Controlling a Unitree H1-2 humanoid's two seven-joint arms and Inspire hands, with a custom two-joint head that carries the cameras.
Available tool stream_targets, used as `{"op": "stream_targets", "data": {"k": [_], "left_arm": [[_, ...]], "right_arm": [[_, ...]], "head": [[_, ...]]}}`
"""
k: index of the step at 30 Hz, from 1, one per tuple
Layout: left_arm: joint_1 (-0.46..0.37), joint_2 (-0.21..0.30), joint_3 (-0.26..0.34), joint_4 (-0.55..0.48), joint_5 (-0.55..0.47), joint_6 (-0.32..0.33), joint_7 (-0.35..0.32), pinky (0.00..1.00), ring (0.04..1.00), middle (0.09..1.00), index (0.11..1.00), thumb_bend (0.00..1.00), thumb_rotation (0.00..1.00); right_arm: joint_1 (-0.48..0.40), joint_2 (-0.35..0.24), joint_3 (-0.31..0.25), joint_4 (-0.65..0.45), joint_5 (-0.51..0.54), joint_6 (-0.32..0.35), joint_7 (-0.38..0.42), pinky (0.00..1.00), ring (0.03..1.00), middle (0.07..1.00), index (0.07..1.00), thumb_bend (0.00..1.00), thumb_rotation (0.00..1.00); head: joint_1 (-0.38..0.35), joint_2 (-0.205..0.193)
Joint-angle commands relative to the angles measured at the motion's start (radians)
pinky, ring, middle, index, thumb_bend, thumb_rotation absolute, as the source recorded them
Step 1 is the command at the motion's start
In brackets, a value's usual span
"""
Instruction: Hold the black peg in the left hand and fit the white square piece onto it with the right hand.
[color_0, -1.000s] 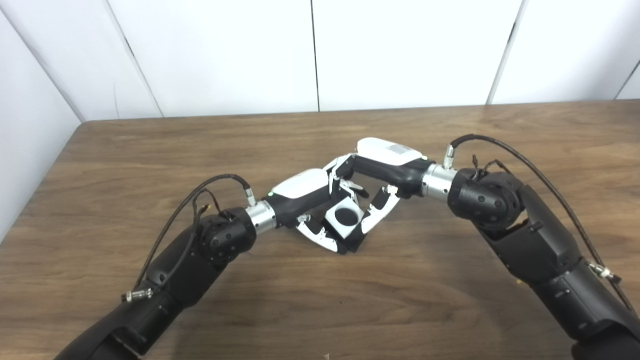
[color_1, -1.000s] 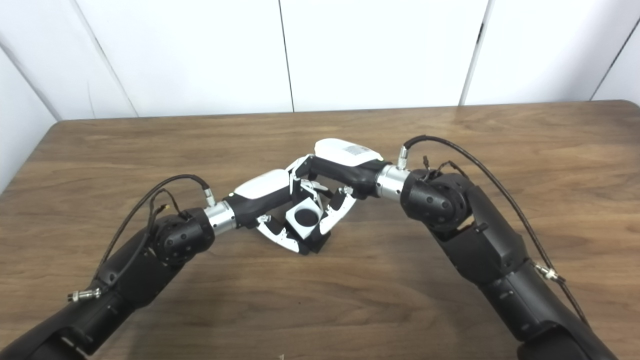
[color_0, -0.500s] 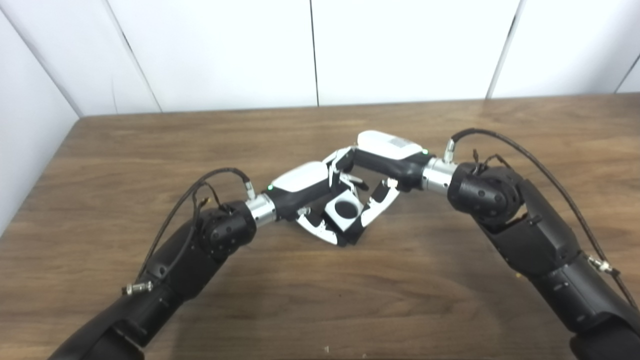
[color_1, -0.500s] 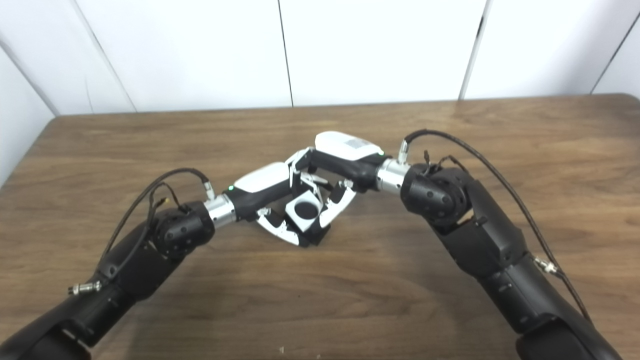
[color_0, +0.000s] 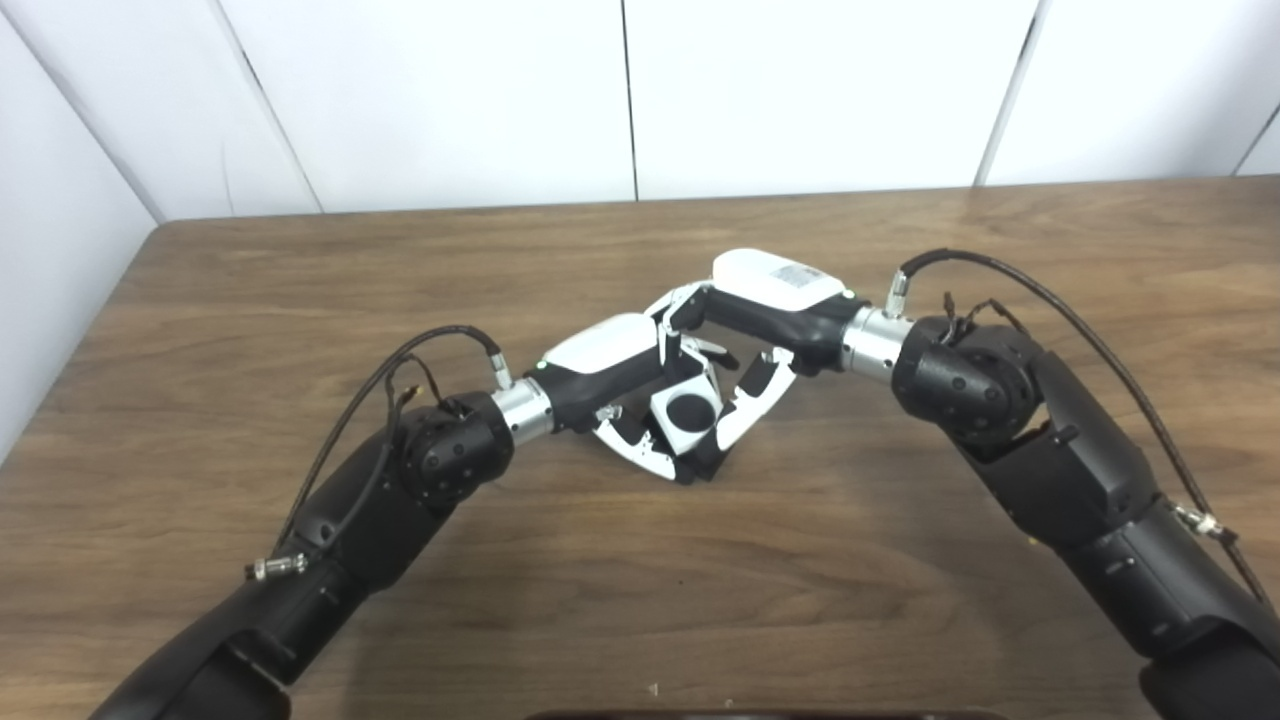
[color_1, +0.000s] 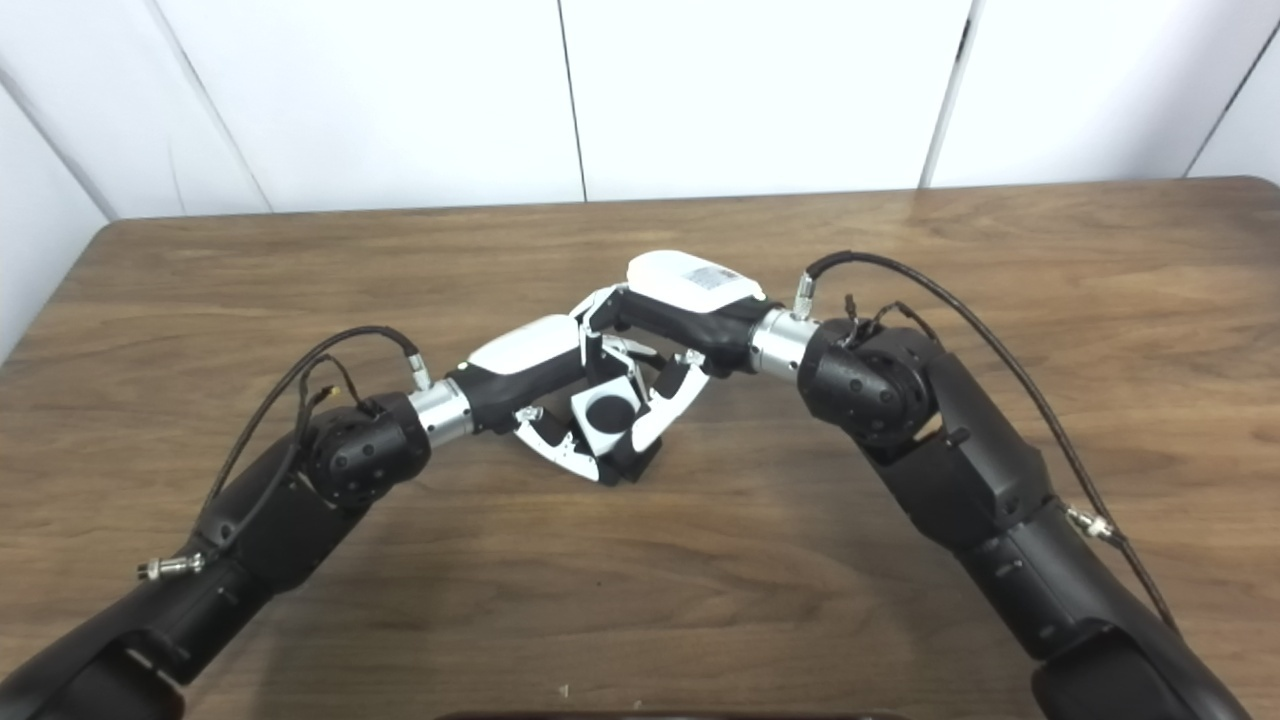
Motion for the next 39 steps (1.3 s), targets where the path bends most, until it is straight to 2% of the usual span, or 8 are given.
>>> {"op": "stream_targets", "data": {"k": [1,7,21,25,28,31,35,39], "left_arm": [[0.070,-0.021,-0.094,0.043,0.074,0.100,-0.161,0.81,0.881,0.865,0.488,0.52,0.08],[0.071,-0.019,-0.092,0.041,0.070,0.099,-0.159,0.78,0.872,0.859,0.489,0.52,0.08],[0.069,-0.016,-0.093,0.043,0.070,0.104,-0.162,0.81,0.873,0.863,0.488,0.52,0.08],[0.074,-0.016,-0.090,0.039,0.065,0.114,-0.163,0.81,0.861,0.858,0.488,0.52,0.07],[0.077,-0.016,-0.087,0.047,0.063,0.108,-0.156,0.80,0.865,0.855,0.488,0.52,0.07],[0.075,-0.014,-0.086,0.050,0.063,0.106,-0.155,0.79,0.877,0.860,0.489,0.52,0.07],[0.075,-0.013,-0.084,0.052,0.060,0.106,-0.154,0.82,0.885,0.862,0.489,0.52,0.07],[0.075,-0.012,-0.084,0.049,0.061,0.104,-0.155,0.81,0.886,0.862,0.489,0.52,0.07]], "right_arm": [[-0.023,-0.002,0.014,0.005,-0.029,0.016,0.021,0.70,0.814,0.845,0.749,0.82,0.35],[-0.020,-0.008,0.013,0.002,-0.032,0.027,0.031,0.72,0.821,0.845,0.753,0.83,0.33],[-0.018,-0.008,0.006,0.005,-0.025,0.034,0.035,0.72,0.827,0.853,0.764,0.84,0.33],[-0.007,-0.007,-0.022,0.000,-0.010,0.035,0.006,0.71,0.840,0.881,0.830,0.88,0.32],[-0.001,-0.006,-0.059,-0.016,-0.002,0.063,-0.015,0.71,0.867,0.936,0.937,0.94,0.39],[0.000,-0.010,-0.088,-0.028,0.000,0.082,-0.023,0.74,0.894,0.973,0.995,0.97,0.47],[0.003,-0.017,-0.109,-0.033,-0.003,0.096,-0.023,0.74,0.899,0.984,1.000,1.00,0.52],[0.008,-0.033,-0.119,-0.042,0.009,0.122,-0.001,0.77,0.931,0.999,1.000,1.00,0.52]], "head": [[0.000,0.000],[0.001,0.002],[-0.001,0.001],[-0.003,0.000],[-0.006,-0.002],[-0.006,-0.004],[-0.008,-0.005],[-0.009,-0.003]]}}
